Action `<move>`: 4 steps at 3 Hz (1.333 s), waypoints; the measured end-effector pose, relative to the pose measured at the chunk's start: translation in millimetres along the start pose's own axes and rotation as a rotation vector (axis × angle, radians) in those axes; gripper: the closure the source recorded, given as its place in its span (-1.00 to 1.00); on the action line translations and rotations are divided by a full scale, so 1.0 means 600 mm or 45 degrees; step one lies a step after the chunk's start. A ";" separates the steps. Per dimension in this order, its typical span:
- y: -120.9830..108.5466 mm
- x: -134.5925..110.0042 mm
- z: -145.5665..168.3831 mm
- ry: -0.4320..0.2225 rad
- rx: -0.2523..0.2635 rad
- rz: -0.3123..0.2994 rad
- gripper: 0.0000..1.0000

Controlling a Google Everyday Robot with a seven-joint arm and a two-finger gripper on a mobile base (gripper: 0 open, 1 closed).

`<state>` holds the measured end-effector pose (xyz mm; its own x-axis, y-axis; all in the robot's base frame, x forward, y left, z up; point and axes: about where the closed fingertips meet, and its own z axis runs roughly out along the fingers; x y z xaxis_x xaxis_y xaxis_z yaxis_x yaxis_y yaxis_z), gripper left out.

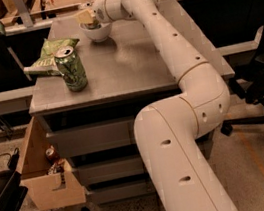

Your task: Pick 7up can from white bowl and place on counter

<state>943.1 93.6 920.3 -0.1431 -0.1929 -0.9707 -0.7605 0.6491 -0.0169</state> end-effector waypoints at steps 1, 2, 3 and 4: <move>0.007 0.004 0.004 -0.003 -0.024 0.010 1.00; 0.002 -0.003 -0.026 -0.034 -0.061 0.065 1.00; -0.024 -0.025 -0.090 -0.062 -0.059 0.103 1.00; -0.047 -0.058 -0.154 -0.094 -0.038 0.108 1.00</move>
Offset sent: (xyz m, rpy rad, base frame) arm -0.0013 -0.0433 0.0291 0.1268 0.0527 0.0541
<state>910.7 14.0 976.7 -0.1615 -0.0829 -0.9834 -0.7661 0.6386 0.0721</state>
